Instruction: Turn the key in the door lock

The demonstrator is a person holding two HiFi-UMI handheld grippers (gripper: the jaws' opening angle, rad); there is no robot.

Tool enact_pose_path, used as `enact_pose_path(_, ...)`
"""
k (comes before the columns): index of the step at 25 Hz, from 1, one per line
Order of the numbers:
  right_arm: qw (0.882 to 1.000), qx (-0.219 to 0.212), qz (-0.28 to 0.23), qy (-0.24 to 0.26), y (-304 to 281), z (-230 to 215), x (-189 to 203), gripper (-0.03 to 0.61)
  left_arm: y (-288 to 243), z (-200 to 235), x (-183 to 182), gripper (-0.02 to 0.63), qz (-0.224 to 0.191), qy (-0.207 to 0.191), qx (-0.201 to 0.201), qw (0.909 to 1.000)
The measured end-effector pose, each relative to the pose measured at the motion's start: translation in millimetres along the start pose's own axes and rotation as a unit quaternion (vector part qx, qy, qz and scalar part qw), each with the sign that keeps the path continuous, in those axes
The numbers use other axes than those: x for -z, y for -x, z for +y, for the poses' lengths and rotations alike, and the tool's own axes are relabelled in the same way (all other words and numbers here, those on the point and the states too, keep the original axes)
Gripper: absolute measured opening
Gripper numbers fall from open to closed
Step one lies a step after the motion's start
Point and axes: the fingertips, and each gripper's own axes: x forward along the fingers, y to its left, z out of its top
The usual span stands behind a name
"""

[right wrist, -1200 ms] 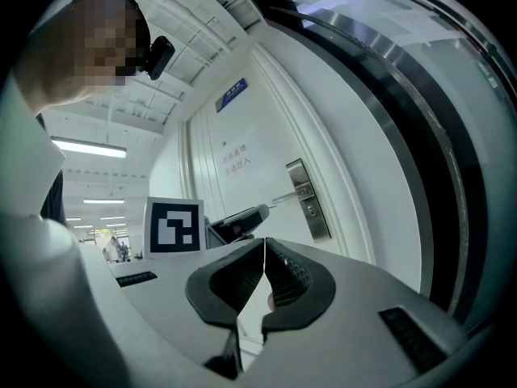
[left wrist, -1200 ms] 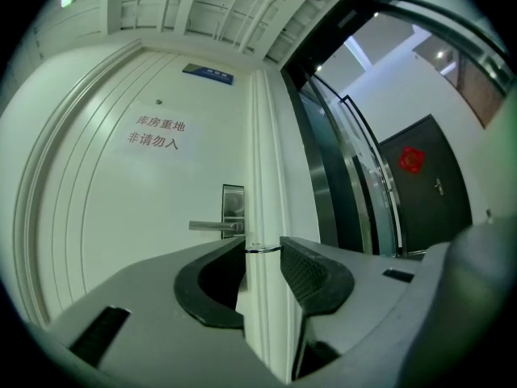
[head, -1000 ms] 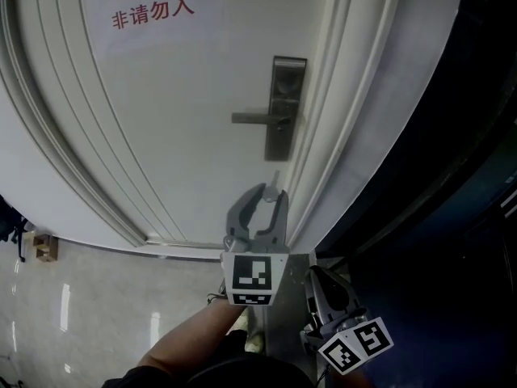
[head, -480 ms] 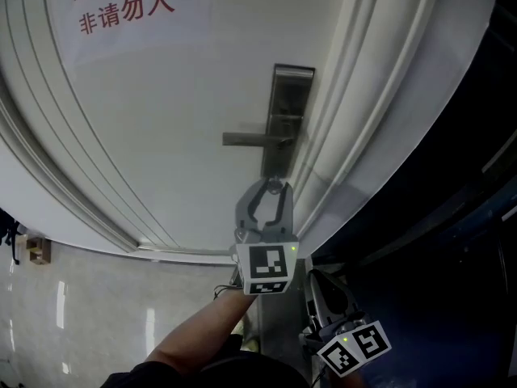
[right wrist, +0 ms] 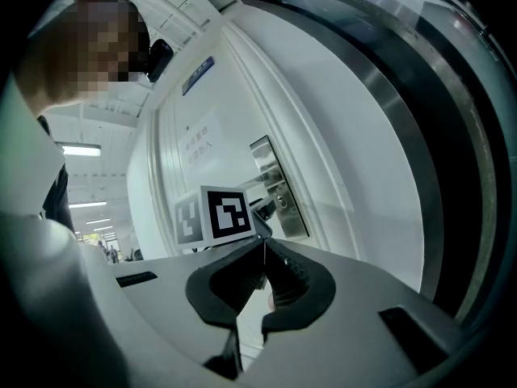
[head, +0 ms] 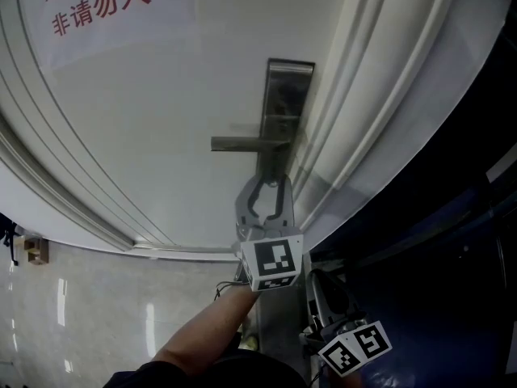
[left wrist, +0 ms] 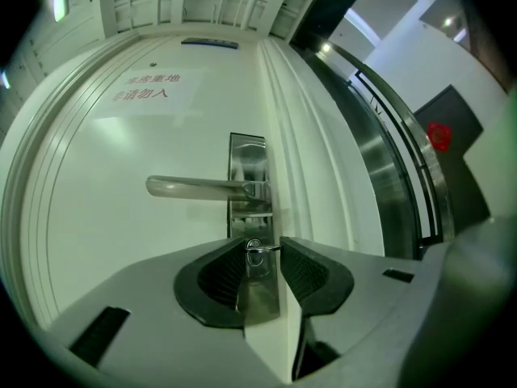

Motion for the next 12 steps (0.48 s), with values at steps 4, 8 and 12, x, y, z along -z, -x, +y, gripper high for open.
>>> enact_pose_path(4,1.0,0.0,0.001,-0.002,-2,-3,1,0.014,-4,0,1,0.126,-0.002,0.0,-0.002,1.0)
enact_pose_path(8,1.0,0.001,0.001,-0.003,-3,-5,1,0.014,-8,0,3,0.126,-0.001,0.0,-0.004,1.0)
enact_pose_path(12,1.0,0.004,0.003,-0.004,-5,-7,1,0.014,-13,0,4,0.126,-0.001,-0.003,-0.004,1.0)
